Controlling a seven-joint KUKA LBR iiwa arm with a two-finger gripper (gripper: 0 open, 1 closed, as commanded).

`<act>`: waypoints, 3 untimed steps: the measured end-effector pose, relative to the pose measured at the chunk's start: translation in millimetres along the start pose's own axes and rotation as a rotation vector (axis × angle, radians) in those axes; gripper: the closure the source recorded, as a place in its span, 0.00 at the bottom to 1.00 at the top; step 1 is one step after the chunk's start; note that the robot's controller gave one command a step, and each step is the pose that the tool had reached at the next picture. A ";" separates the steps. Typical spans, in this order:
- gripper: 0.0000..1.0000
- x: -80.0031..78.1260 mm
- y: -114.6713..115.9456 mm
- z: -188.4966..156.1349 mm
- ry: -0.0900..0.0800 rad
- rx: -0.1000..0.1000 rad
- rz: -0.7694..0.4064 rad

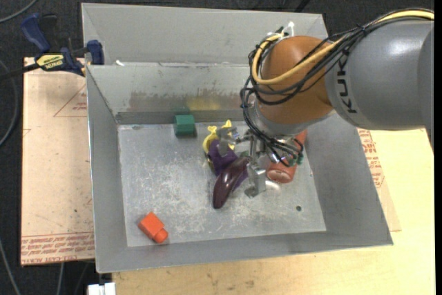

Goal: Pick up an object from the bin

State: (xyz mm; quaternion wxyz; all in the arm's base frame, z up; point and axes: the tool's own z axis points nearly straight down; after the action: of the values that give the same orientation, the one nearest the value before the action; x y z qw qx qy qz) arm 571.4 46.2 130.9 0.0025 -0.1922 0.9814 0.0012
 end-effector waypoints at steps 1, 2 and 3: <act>0.00 -3.2 0.1 33.3 0.001 -0.001 -0.180; 1.00 -15.1 10.5 60.2 -0.003 -0.001 -0.460; 1.00 -15.1 10.5 60.2 -0.003 -0.001 -0.460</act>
Offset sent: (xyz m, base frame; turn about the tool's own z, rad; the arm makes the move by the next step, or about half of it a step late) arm 0.0093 0.0148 -0.0609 -0.4643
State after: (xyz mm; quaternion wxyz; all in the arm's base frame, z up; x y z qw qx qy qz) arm 581.7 61.8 70.7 0.0042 -0.4110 0.9116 0.0013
